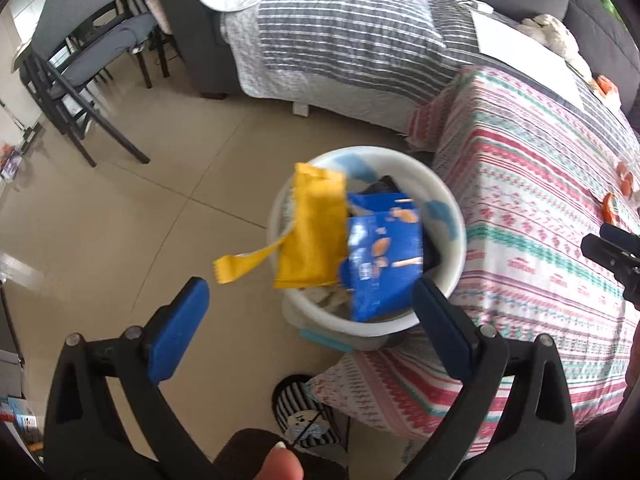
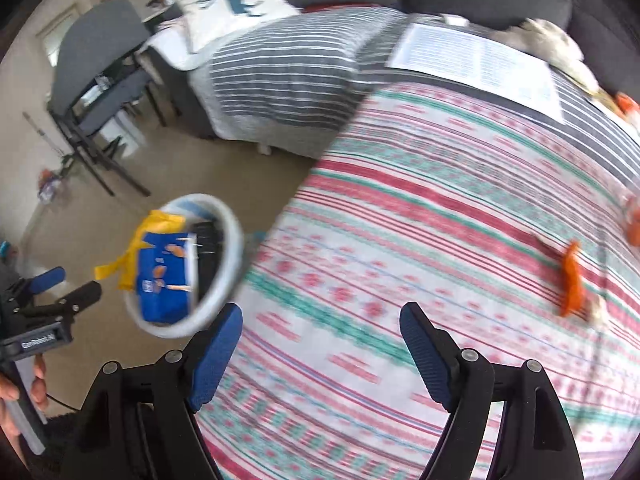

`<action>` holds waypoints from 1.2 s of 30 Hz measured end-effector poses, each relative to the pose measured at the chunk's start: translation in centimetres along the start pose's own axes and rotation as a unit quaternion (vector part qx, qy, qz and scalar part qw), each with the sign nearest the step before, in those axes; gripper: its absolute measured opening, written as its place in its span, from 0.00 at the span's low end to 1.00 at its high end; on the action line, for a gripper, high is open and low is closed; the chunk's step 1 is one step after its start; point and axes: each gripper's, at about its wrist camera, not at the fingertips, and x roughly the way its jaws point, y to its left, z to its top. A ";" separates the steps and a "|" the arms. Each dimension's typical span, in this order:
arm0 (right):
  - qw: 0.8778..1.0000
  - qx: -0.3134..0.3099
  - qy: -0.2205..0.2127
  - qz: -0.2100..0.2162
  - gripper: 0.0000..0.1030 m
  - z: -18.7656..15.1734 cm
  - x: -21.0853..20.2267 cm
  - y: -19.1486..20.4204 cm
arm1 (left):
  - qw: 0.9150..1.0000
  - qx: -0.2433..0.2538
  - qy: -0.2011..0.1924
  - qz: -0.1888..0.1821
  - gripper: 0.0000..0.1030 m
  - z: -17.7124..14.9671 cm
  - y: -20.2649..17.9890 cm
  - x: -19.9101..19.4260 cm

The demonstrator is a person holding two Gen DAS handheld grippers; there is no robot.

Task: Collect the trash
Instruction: 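Grasp the white tissue with the right tool while the left tool grasps the orange peel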

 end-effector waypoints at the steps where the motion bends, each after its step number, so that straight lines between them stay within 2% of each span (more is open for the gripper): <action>1: 1.000 0.007 0.004 -0.008 0.81 -0.1 -0.3 -1.1 | 1.000 0.004 0.000 -0.003 0.98 0.1 -0.7 -0.1; 4: 0.999 0.027 0.004 -0.018 0.81 -0.2 -1.3 -4.3 | 1.000 0.013 0.003 -0.010 0.98 0.4 -2.4 0.0; 11: 0.992 0.091 0.001 -0.082 0.81 -0.7 -2.7 -13.0 | 0.999 0.041 0.015 -0.031 0.98 1.3 -7.1 -0.1; 17: 0.979 0.154 0.016 -0.131 0.81 -1.7 -2.2 -20.8 | 0.997 0.048 0.025 -0.046 0.98 2.3 -10.8 0.2; 21: 0.970 0.214 0.023 -0.114 0.80 -2.9 -2.2 -25.1 | 0.996 0.054 0.039 -0.054 0.98 2.6 -13.8 0.8; 27: 0.961 0.261 0.028 -0.091 0.60 -3.8 -1.8 -28.6 | 0.994 0.062 0.050 -0.072 0.98 3.0 -17.8 1.2; 29: 0.961 0.263 0.031 -0.084 0.52 -3.8 -1.4 -28.9 | 0.994 0.062 0.050 -0.074 0.98 3.1 -18.9 1.3; 33: 0.962 0.259 0.029 -0.085 0.44 -3.7 -1.0 -28.3 | 0.994 0.062 0.045 -0.072 0.98 3.2 -20.9 1.4; 36: 0.966 0.246 0.032 -0.077 0.25 -3.2 -0.4 -27.3 | 0.994 0.064 0.048 -0.079 0.98 2.9 -22.7 1.5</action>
